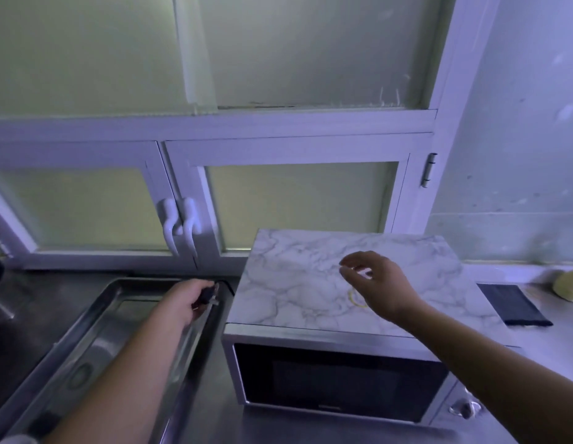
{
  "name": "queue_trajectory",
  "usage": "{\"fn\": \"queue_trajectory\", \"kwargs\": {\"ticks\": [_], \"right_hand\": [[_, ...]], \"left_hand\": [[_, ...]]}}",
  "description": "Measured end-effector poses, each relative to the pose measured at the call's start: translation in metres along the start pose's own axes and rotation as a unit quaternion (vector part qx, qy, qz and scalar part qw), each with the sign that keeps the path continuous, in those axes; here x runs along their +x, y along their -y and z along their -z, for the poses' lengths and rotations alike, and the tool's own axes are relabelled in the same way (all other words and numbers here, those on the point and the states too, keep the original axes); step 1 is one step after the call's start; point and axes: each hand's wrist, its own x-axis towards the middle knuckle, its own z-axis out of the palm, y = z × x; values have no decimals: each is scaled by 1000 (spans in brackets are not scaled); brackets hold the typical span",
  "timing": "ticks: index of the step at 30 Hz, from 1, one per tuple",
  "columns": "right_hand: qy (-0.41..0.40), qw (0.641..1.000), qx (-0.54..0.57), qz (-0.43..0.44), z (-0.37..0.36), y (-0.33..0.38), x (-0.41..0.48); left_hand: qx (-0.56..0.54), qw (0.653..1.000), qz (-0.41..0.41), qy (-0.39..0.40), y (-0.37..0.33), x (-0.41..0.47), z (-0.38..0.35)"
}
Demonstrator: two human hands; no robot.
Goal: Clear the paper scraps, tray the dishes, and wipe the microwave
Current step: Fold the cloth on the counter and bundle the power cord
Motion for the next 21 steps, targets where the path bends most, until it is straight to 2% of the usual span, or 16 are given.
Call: {"fn": "queue_trajectory", "kwargs": {"ticks": [3,5,7,11,13,17,21], "right_hand": [[97,984,-131,77,-14,3,-1],[163,963,-172,128,-31,8,1],[189,956,-172,147,-51,15,8],[196,963,-136,126,-75,31,30],[226,950,-178,123,-86,32,43],[241,935,-246,87,-113,37,71],[292,909,-287,83,-151,52,96]], "left_hand": [[-111,993,21,42,-10,8,-6],[-179,982,18,53,-19,15,-7],[-215,975,5,47,-29,20,-7],[-224,974,-15,23,-36,34,-8],[-199,980,-11,27,-29,41,-10],[-50,997,43,37,-1,50,-15],[10,998,56,28,23,67,-12]]}}
